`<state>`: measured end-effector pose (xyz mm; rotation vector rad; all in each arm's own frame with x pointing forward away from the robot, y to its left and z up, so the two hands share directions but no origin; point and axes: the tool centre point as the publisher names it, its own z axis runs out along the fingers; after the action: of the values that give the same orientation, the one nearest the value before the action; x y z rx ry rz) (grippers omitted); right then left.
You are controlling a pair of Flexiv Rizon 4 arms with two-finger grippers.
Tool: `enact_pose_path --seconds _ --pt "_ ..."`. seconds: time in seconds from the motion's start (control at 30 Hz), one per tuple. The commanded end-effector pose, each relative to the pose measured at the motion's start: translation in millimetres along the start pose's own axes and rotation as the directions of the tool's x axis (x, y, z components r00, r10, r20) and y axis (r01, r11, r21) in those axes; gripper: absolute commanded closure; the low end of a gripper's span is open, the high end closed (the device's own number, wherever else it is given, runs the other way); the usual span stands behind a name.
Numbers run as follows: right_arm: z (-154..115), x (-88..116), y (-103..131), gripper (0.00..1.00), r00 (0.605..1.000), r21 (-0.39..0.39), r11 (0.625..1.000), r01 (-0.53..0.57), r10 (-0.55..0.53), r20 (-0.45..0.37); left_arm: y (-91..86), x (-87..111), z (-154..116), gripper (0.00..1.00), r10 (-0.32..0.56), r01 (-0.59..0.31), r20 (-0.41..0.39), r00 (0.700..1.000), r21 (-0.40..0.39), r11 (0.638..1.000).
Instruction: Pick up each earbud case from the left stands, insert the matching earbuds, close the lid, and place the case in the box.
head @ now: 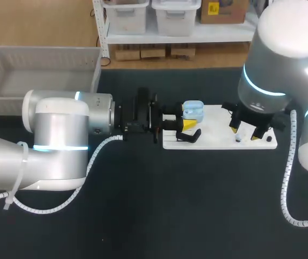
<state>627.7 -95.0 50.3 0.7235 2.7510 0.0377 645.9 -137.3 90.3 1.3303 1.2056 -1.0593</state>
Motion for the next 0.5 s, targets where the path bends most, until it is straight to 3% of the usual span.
enact_pose_path --seconds 0.03,0.5 --pt "9.3 0.1 0.0 0.56 1.0 -0.008 1.0 -0.017 0.017 0.002 -2.5 0.4 0.3 1.0 0.003 -0.003 0.002 1.0 -0.01 1.0" --pt "22.7 -4.4 16.2 0.56 0.996 -0.014 0.997 -0.082 0.081 -0.043 -2.5 0.4 0.3 1.0 0.003 -0.003 0.002 1.0 -0.01 1.0"
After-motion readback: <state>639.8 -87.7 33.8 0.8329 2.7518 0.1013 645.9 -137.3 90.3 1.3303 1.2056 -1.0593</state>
